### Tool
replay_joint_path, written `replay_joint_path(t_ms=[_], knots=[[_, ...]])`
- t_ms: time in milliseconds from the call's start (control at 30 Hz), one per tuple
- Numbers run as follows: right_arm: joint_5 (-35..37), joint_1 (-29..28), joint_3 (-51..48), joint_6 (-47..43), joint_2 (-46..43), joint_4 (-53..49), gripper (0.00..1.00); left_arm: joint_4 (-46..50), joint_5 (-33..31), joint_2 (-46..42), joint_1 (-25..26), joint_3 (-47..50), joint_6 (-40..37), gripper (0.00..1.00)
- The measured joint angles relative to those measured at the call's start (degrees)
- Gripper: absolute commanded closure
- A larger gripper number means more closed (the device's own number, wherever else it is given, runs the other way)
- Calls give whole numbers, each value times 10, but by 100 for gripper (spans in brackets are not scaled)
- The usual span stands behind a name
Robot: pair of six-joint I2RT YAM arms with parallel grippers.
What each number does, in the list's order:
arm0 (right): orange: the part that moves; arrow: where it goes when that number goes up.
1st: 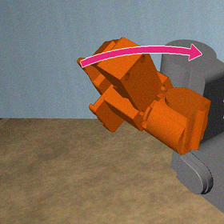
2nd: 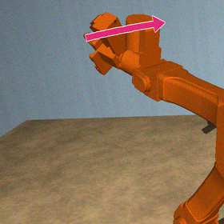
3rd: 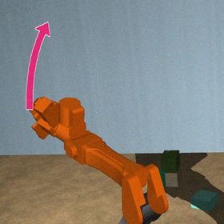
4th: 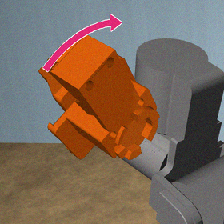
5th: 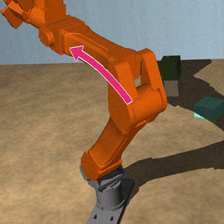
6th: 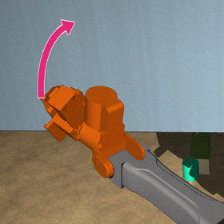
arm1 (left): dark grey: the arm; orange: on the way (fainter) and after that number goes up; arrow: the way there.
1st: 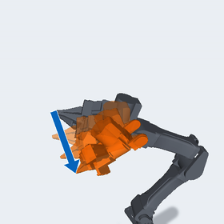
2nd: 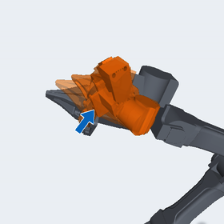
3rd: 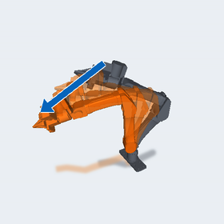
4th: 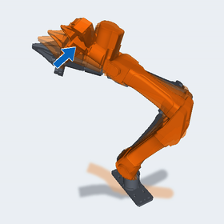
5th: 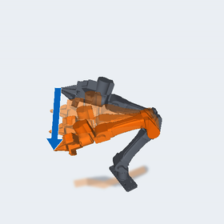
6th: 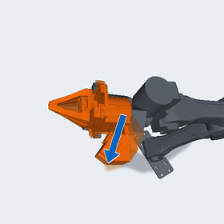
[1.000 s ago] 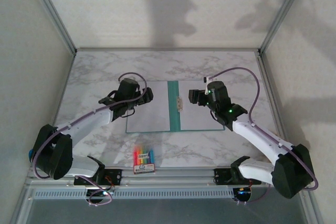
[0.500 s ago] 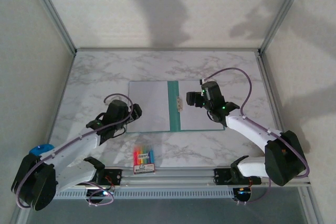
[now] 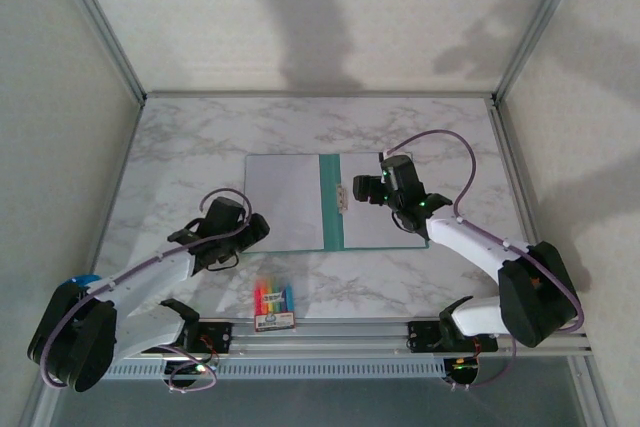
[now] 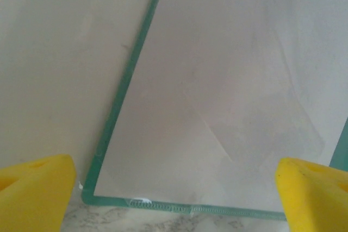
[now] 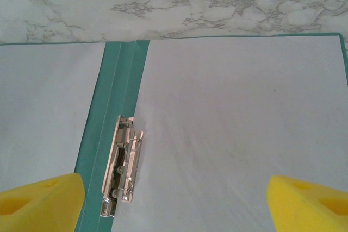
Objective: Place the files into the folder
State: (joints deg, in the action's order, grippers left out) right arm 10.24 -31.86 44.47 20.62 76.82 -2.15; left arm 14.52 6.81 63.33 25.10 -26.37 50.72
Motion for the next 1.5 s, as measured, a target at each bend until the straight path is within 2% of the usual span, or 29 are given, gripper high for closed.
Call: replay_joint_path(t_ms=[367, 833, 1033, 1167, 1500], knots=[[-13, 0, 0, 0, 14, 0, 13, 7, 34, 3, -1, 4, 16, 16], [-15, 1, 3, 2, 19, -2, 13, 41, 26, -9, -6, 4, 21, 13], [-15, 1, 5, 2, 19, -3, 13, 33, 29, -10, -10, 22, 30, 21], [-13, 2, 8, 7, 19, -11, 13, 12, 36, -10, -13, 29, 40, 31], [-13, 12, 16, 15, 23, -20, 12, -15, 39, -22, -23, 55, 54, 43]])
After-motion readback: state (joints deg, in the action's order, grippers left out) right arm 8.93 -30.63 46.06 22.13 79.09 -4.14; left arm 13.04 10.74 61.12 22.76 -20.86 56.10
